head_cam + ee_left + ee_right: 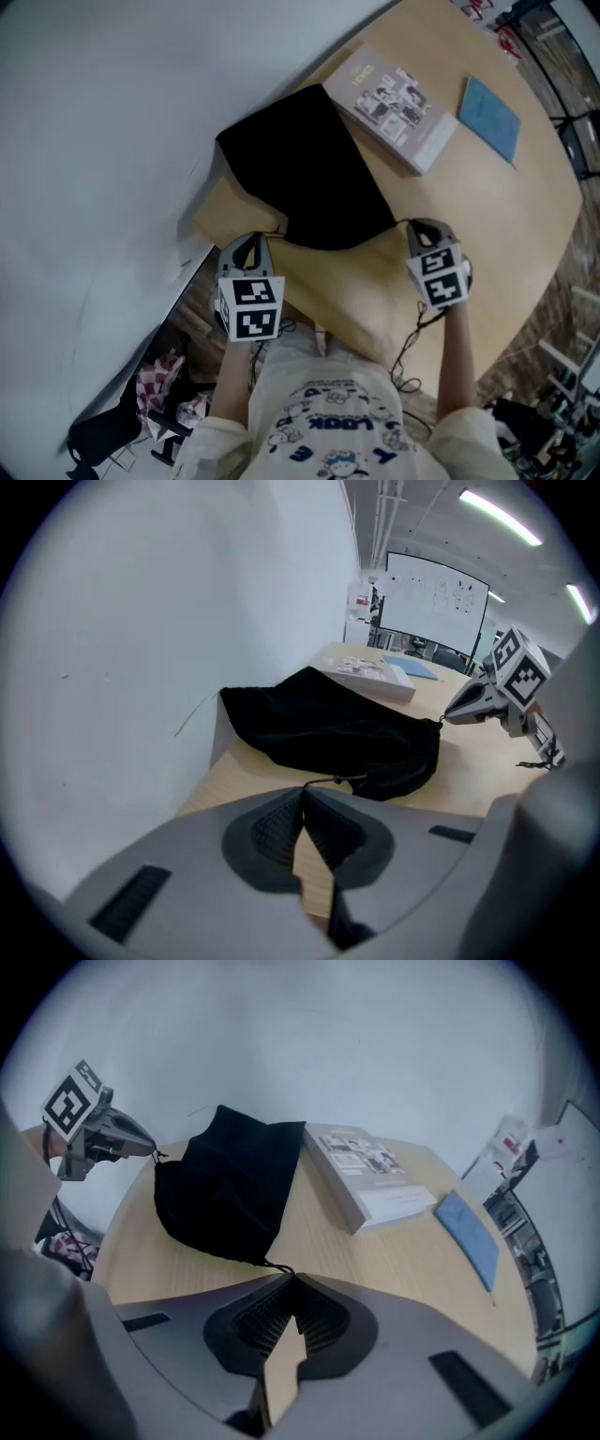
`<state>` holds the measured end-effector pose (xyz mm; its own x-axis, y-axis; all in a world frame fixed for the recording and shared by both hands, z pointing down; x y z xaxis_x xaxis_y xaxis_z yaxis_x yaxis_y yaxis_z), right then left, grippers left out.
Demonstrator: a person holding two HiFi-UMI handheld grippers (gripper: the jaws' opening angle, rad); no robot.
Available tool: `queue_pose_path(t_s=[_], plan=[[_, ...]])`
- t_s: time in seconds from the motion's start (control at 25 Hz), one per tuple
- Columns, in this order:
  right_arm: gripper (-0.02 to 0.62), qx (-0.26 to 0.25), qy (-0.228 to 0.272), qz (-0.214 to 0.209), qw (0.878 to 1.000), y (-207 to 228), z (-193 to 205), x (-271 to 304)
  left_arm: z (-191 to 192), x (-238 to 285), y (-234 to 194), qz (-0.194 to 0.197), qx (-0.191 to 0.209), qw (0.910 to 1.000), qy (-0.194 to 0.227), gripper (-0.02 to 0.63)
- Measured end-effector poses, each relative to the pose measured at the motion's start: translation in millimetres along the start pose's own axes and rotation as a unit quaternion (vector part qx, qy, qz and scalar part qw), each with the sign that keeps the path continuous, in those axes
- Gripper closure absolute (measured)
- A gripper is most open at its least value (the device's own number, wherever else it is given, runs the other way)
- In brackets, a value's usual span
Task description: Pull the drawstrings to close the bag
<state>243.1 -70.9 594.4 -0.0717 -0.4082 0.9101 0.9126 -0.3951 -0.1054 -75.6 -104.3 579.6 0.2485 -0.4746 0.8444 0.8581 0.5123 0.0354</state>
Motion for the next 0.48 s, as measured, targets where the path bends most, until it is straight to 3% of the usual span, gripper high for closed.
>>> queue_pose_path(t_s=[0.2, 0.48], plan=[[0.588, 0.053, 0.046, 0.053, 0.996, 6, -22, -25, -12, -14, -6, -0.03, -0.025, 0.999, 0.02, 0.601], [0.588, 0.129, 0.102, 0.115, 0.98, 11, -50, -62, -33, -40, -25, -0.082, -0.07, 0.9927, 0.054, 0.601]])
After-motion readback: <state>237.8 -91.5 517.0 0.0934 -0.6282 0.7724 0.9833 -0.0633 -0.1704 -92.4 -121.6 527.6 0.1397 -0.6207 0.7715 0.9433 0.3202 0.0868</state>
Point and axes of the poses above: the fingertips, and each gripper's own axes: x forward along the fingers, y to its right, z out of its underside, the point moved 4 cm from there along -x, backward along the fingers, and after that the axes turned 2 degrees about x, right-handed, at the moved point
